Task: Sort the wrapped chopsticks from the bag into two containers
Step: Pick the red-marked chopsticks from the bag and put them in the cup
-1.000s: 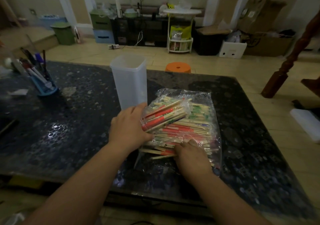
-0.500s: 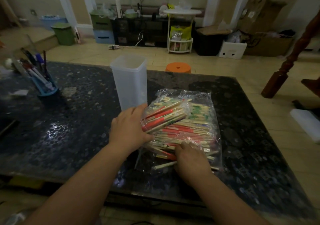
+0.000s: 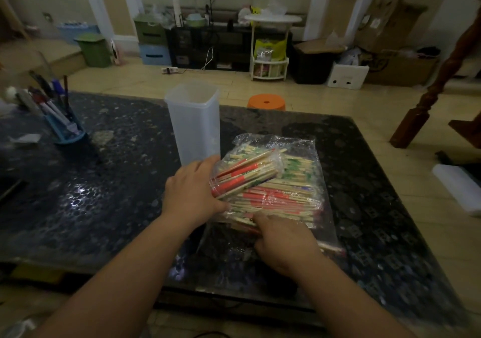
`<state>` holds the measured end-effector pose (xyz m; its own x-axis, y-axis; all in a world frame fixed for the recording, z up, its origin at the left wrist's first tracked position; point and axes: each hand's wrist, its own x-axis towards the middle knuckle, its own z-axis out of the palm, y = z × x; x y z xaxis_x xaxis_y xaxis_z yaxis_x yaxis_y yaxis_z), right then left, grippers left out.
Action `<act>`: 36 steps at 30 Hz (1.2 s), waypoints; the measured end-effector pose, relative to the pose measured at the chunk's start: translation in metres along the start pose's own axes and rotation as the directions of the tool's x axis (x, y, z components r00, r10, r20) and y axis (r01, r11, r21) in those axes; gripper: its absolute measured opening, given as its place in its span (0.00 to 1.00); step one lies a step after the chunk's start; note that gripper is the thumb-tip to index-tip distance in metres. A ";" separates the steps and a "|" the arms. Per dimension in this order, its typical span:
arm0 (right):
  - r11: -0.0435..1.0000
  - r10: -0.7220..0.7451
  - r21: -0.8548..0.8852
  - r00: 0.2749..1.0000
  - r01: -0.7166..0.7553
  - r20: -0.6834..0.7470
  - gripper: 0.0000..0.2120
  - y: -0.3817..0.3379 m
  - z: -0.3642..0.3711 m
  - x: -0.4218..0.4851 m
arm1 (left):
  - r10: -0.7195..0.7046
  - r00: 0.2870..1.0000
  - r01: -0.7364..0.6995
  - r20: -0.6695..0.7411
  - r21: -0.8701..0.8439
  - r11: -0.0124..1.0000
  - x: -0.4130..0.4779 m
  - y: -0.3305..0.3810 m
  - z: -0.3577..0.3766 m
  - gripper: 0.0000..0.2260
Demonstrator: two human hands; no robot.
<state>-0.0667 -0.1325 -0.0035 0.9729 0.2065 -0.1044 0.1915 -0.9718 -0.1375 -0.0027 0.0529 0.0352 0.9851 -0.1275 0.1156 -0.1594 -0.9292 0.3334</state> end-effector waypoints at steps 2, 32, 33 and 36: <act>0.999 -0.010 -0.030 1.000 0.011 0.023 0.19 0.001 -0.008 -0.002 | -0.003 1.000 0.003 -0.003 0.002 1.000 0.000 -0.001 -0.001 0.47; 0.870 0.215 0.472 0.751 0.144 -0.624 0.10 0.006 -0.074 -0.014 | 0.000 1.000 0.000 -0.009 0.018 1.000 0.002 -0.005 0.001 0.47; 0.745 0.290 0.642 0.778 0.183 -0.558 0.09 0.008 -0.074 -0.014 | 0.006 1.000 -0.006 -0.011 0.022 1.000 0.002 -0.005 0.001 0.47; 0.691 0.350 0.665 0.672 0.285 -0.652 0.04 0.007 -0.079 -0.015 | 0.011 1.000 -0.011 -0.011 0.031 0.999 0.002 -0.005 0.002 0.47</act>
<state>-0.0699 -0.1511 0.0748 0.8058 -0.2760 0.5239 0.3229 -0.5368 -0.7795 0.0004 0.0567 0.0319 0.9825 -0.1340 0.1292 -0.1678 -0.9381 0.3029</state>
